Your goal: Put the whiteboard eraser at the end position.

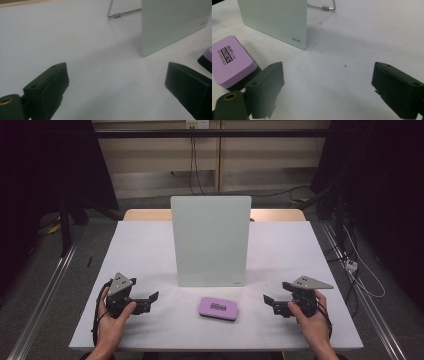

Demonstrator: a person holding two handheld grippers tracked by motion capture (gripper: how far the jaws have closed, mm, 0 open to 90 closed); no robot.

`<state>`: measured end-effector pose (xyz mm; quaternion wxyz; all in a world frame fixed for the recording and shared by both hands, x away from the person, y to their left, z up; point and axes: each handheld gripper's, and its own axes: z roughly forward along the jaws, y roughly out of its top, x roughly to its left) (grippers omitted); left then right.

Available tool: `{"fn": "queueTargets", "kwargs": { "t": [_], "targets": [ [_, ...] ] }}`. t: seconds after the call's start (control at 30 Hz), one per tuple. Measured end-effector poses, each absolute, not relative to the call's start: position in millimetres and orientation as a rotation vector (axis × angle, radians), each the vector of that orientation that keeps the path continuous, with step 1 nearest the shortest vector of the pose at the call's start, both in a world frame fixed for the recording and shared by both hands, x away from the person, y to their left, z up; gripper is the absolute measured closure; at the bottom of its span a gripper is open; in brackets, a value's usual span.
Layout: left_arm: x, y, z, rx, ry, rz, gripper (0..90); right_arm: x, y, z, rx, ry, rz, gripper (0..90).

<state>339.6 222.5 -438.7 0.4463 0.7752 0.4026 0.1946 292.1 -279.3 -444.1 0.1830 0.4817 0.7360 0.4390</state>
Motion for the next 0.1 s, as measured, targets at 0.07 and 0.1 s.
{"fn": "queueTargets", "kwargs": {
  "t": [0.07,0.1],
  "targets": [
    [341.7,220.9,-438.4,1.921,0.991,0.473,5.0,292.3,-279.7,-446.2,1.369,2.081,1.239,10.3],
    [344.3,221.1,-437.1,1.918,0.994,0.463,5.0,292.7,-279.5,-446.2,1.366,2.085,1.233,10.0]
  ]
}}
